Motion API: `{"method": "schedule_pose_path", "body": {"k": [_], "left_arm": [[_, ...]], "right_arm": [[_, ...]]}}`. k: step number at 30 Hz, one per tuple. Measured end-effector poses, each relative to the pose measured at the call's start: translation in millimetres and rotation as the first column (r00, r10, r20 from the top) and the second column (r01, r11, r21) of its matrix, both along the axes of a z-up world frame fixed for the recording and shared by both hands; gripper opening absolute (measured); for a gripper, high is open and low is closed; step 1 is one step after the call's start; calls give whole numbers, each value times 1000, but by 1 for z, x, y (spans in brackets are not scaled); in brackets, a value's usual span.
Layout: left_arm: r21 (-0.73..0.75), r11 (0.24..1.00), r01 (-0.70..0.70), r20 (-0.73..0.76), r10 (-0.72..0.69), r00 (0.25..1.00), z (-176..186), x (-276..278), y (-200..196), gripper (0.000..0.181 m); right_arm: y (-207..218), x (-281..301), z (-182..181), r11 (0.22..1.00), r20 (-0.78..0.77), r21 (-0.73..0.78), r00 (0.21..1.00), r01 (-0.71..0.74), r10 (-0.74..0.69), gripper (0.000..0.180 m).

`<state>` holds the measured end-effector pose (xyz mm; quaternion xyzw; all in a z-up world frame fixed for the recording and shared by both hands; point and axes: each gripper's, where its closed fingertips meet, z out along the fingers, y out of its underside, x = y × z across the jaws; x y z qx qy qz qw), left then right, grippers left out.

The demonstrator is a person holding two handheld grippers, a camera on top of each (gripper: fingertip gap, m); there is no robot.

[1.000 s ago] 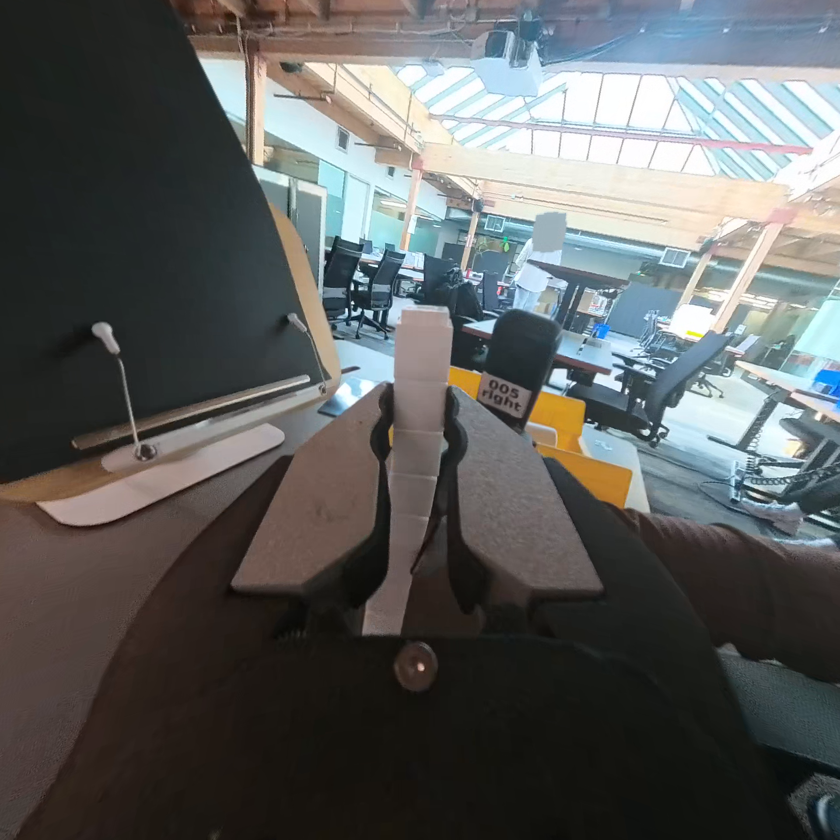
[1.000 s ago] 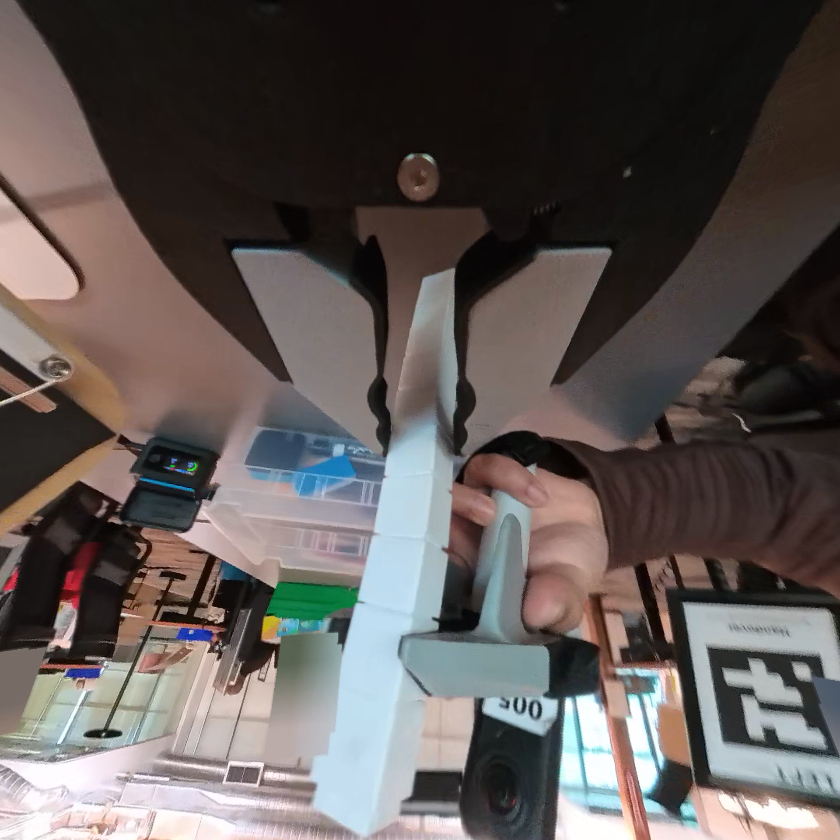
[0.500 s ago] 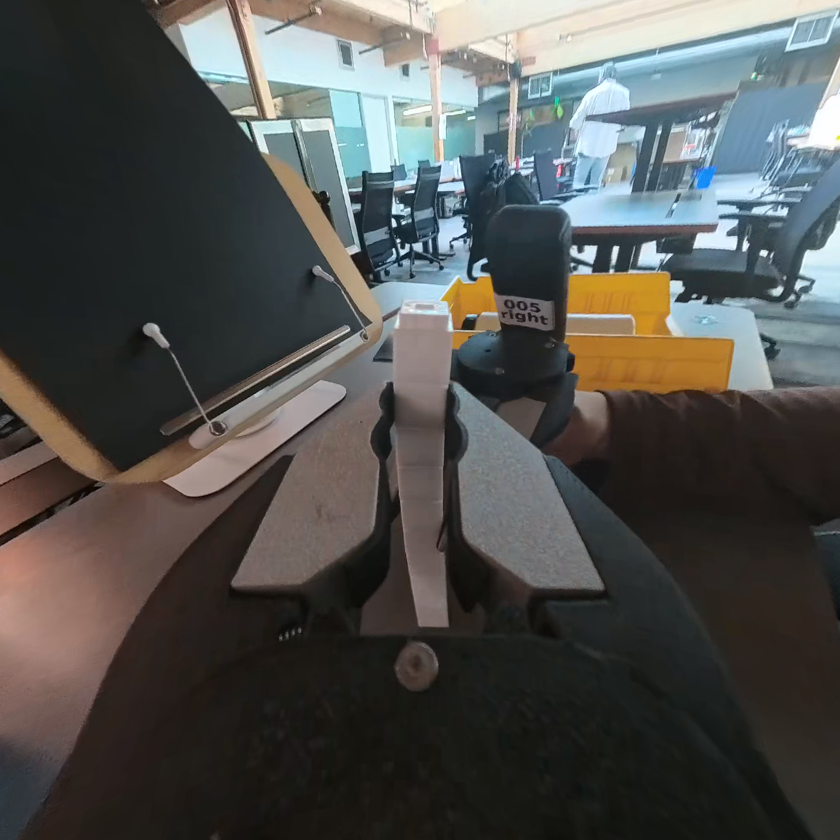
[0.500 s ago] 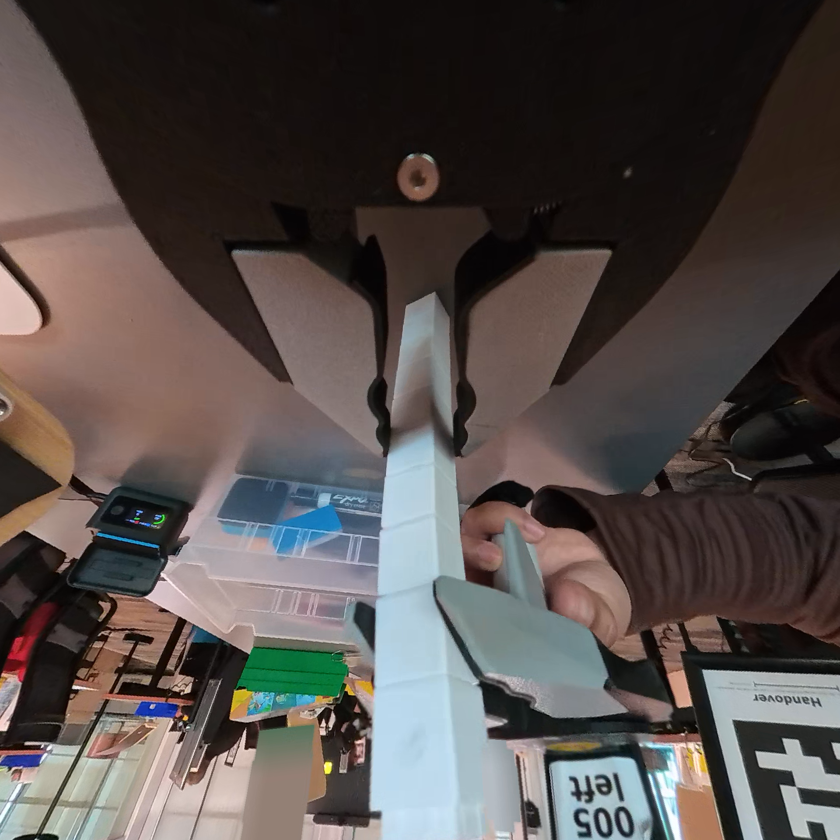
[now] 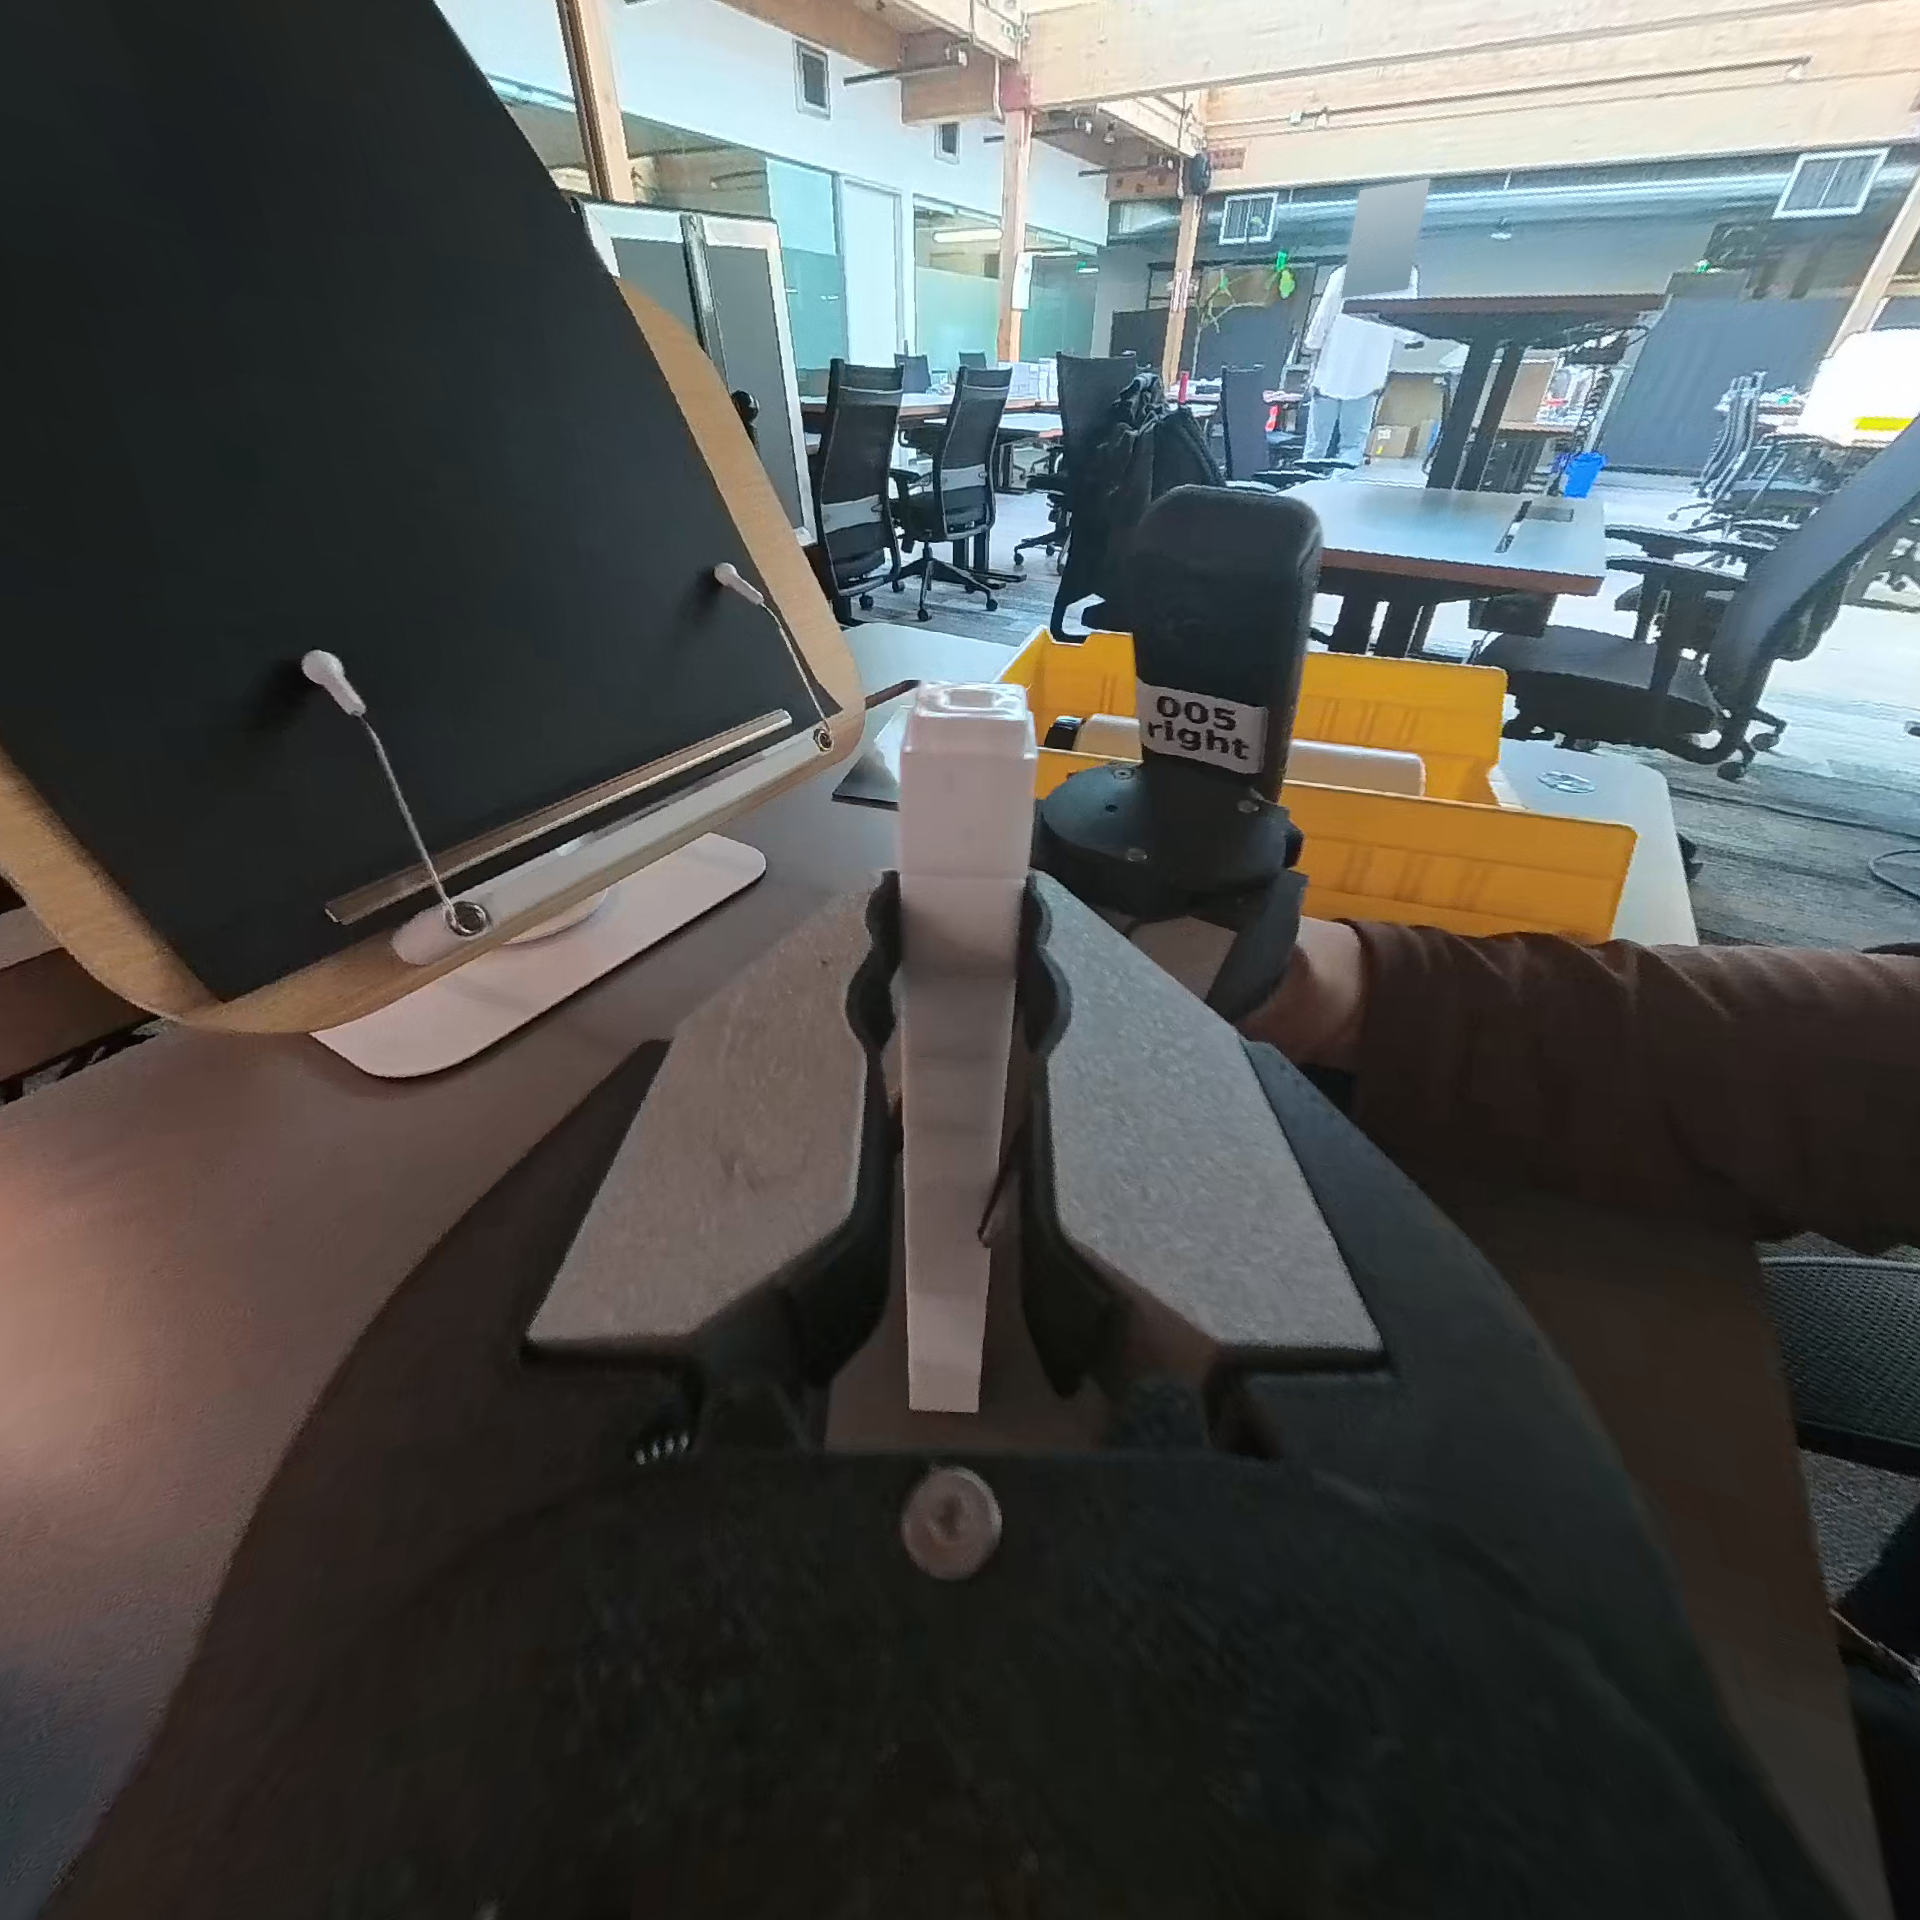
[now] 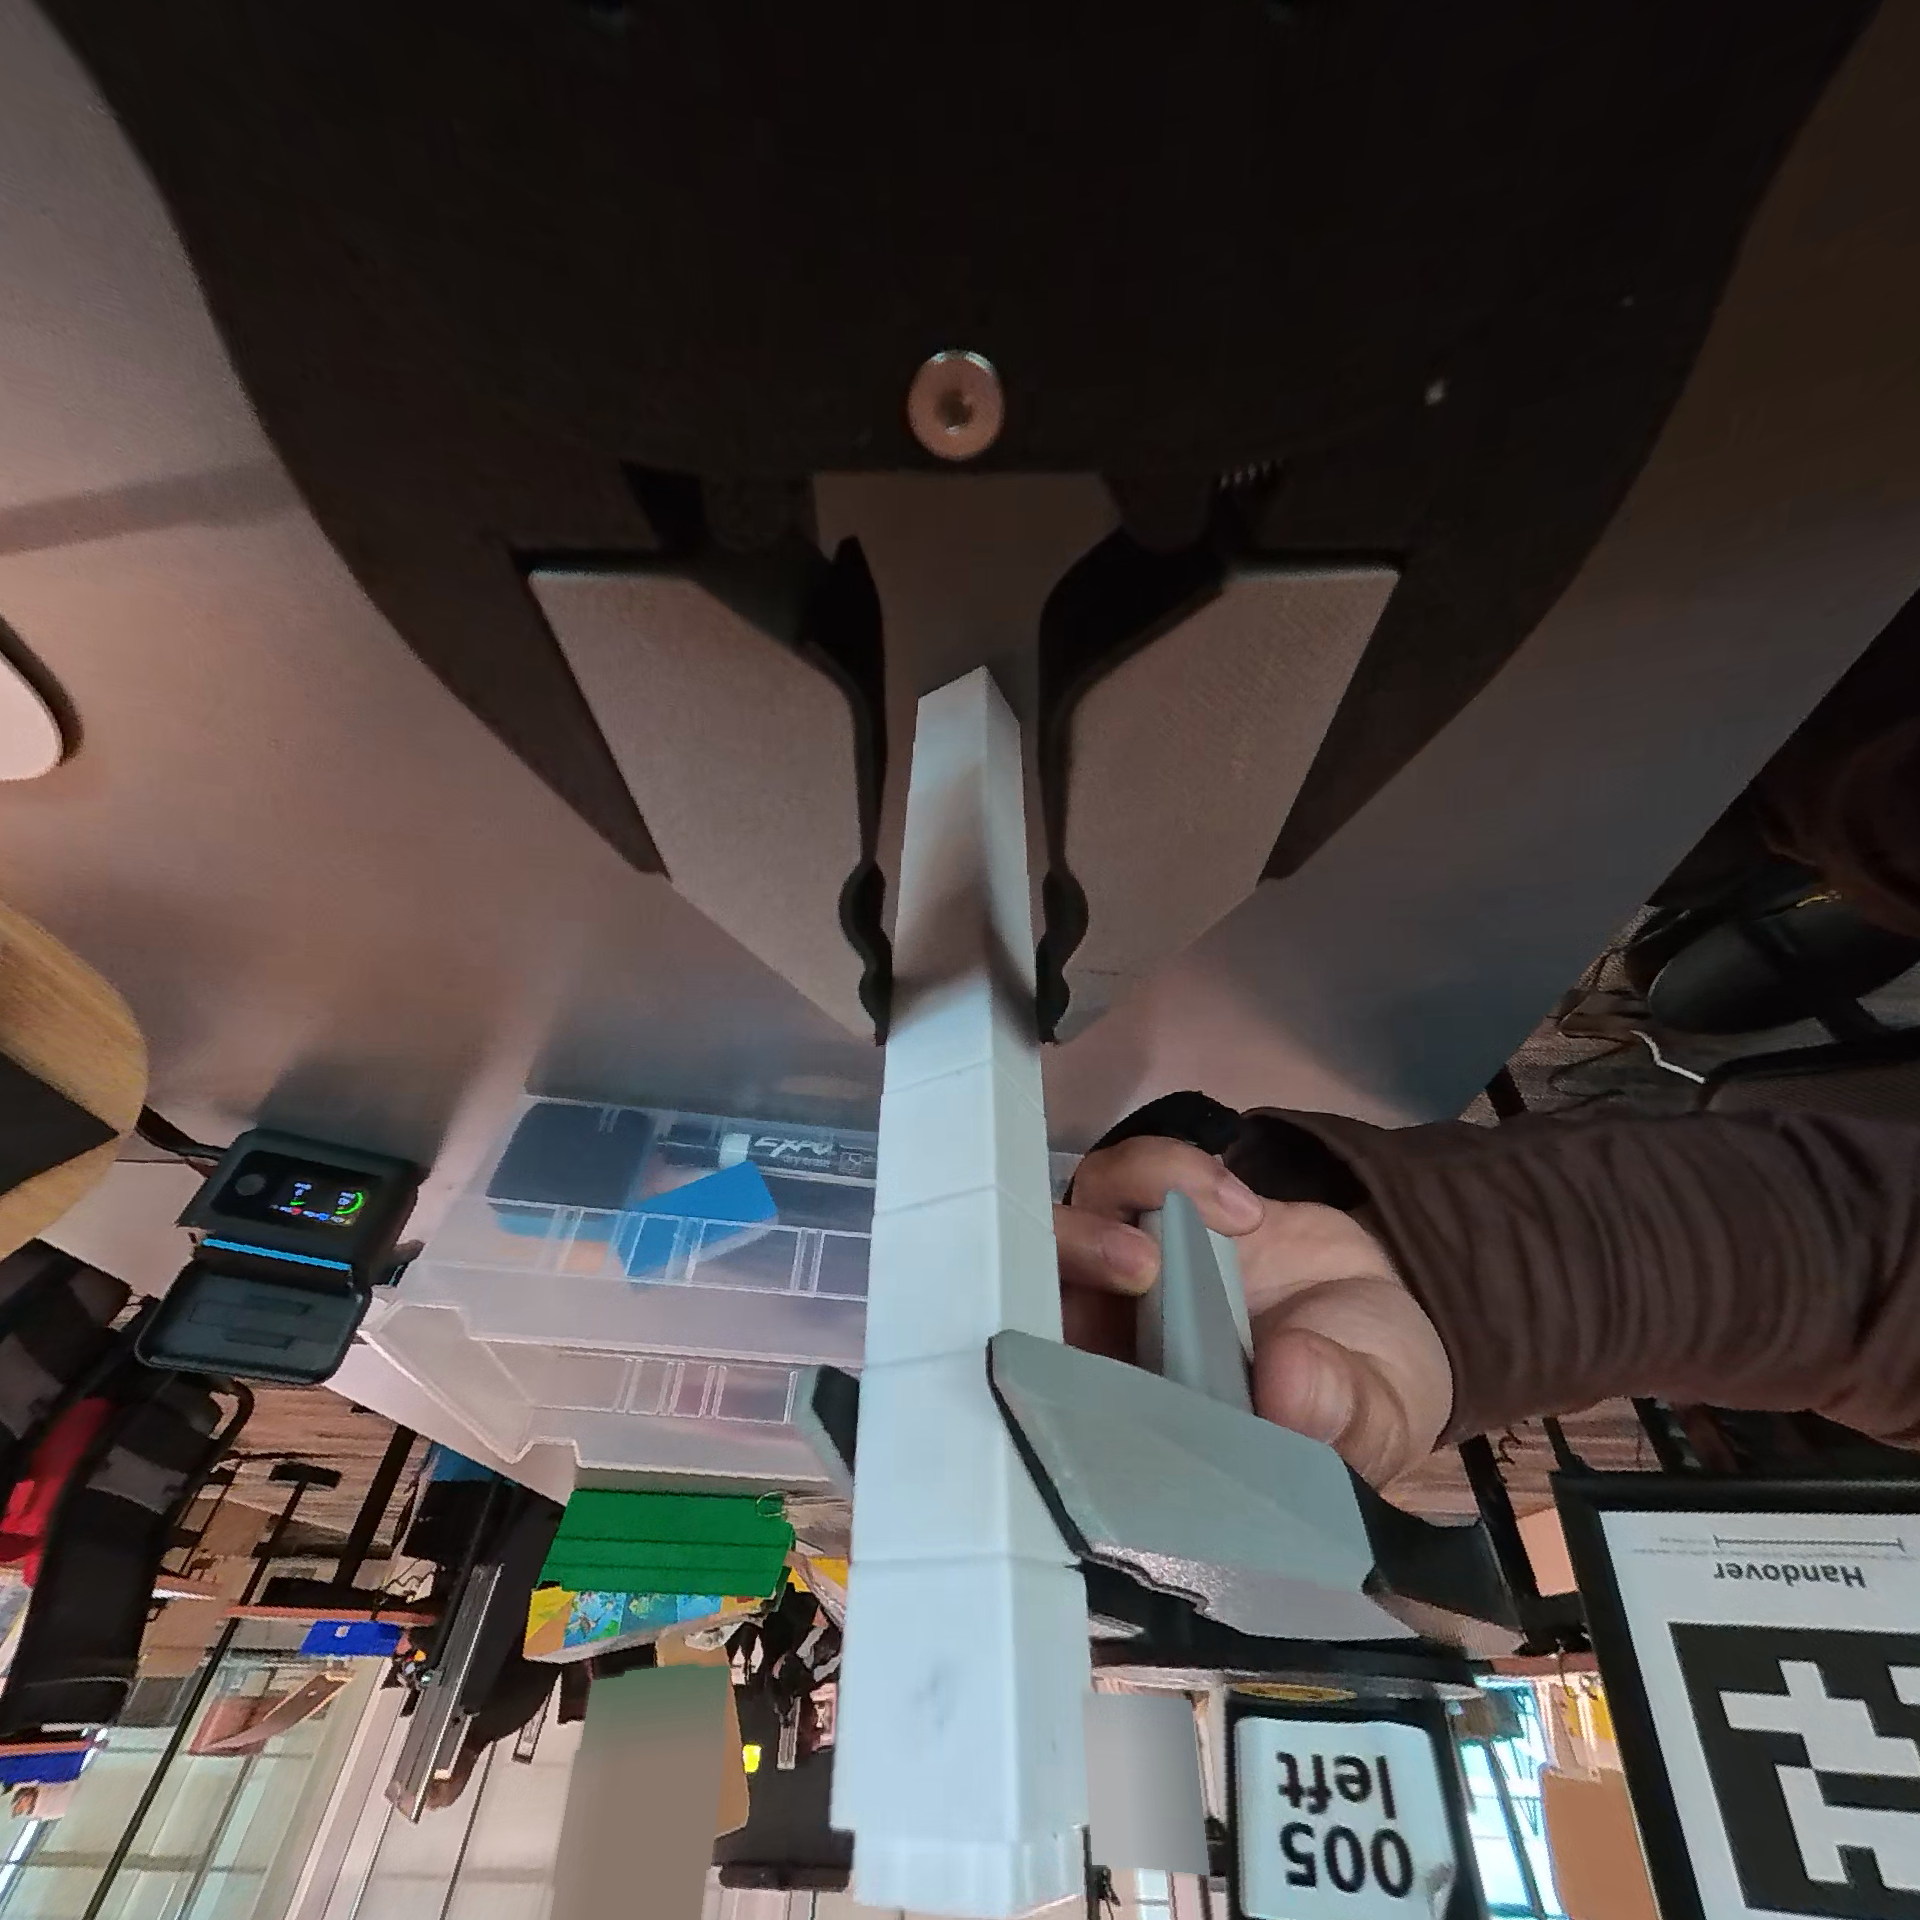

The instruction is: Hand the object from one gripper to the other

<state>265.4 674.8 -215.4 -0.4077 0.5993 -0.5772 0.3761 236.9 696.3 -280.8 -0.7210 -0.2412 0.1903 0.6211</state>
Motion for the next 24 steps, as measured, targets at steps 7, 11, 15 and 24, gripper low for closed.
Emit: {"method": "schedule_pose_path", "body": {"k": [7,11,15,24], "left_arm": [[33,999,23,-4,-23,1000,1,-2,-3,19],[50,999,-9,4,8,1000,4,-3,2,22],[66,995,-69,40,67,997,12,-8,13,42],[5,1000,-8,-65,8,998,-18,4,4,50]], "right_arm": [[3,-6,-19,994,-4,-105,999,-39,39,25],[5,-4,-18,995,29,-103,999,-15,18,24],[6,6,-2,998,-2,-53,999,37,-37,24],[5,11,10,997,2,-17,997,79,-79,24]]}}
